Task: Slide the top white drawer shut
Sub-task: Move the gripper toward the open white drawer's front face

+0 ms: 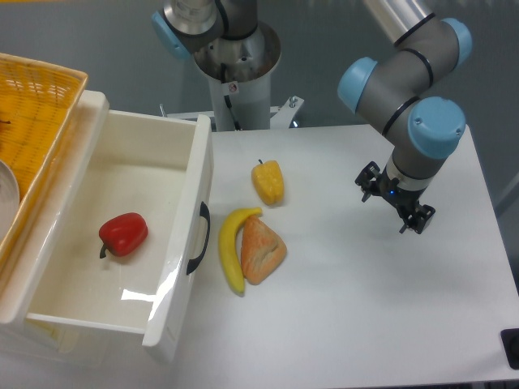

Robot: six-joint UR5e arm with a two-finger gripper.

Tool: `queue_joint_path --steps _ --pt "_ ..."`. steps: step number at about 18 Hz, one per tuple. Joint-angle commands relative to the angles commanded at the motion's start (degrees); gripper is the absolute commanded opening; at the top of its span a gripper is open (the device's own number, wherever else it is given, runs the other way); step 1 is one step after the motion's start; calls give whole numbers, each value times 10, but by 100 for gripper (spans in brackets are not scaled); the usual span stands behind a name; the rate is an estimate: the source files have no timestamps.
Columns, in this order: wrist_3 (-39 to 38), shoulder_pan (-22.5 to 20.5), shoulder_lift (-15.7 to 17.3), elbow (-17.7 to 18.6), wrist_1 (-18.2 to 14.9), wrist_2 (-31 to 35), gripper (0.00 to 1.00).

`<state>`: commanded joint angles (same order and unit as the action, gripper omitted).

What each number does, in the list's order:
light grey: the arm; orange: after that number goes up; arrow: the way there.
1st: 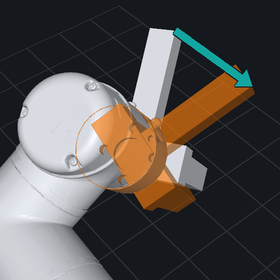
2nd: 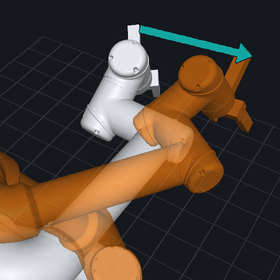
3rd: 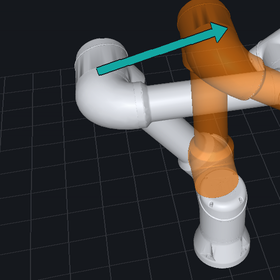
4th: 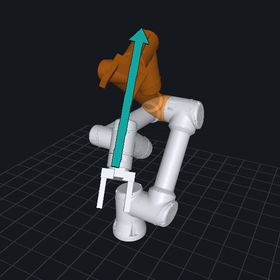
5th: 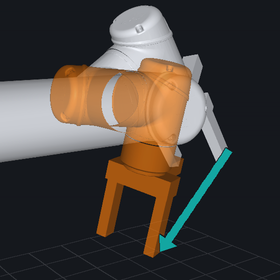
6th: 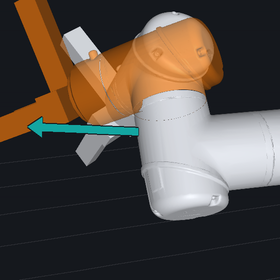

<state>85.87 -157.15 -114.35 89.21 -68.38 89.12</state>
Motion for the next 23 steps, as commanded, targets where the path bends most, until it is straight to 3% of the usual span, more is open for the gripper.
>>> queue_joint_path --steps 5,9,14,22,23 --pt "-10 1 4 0 1 -38 100" --pt "-122 19 1 -2 4 -59 100" --pt "-176 46 0 5 4 -45 100" --pt "-330 75 -4 18 0 -51 100" --pt "-353 82 -3 20 -2 -50 94"
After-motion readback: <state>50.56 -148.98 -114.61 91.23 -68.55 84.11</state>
